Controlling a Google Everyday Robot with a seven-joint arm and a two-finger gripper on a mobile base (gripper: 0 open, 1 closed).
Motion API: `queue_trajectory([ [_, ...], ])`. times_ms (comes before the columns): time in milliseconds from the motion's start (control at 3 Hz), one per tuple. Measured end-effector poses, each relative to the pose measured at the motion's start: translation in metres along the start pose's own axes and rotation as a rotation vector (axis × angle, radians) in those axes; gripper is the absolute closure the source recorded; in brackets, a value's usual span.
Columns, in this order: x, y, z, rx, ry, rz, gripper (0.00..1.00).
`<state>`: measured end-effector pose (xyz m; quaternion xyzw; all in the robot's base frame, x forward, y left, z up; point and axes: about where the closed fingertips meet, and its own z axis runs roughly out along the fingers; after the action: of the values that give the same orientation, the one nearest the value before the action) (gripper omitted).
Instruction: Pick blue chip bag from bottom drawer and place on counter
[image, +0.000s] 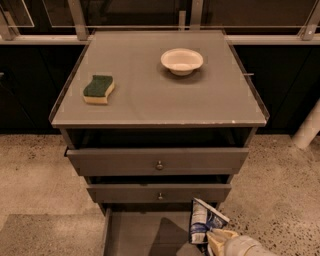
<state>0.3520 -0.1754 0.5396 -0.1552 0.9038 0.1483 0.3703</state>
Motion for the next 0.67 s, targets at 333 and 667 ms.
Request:
queue_trajectory([
  [333,-0.071,-0.012,-0.033,-0.015,-0.117,-0.141,1.0],
  [667,-0.151,-0.025,-0.095,-0.014,-0.271,-0.226,1.0],
])
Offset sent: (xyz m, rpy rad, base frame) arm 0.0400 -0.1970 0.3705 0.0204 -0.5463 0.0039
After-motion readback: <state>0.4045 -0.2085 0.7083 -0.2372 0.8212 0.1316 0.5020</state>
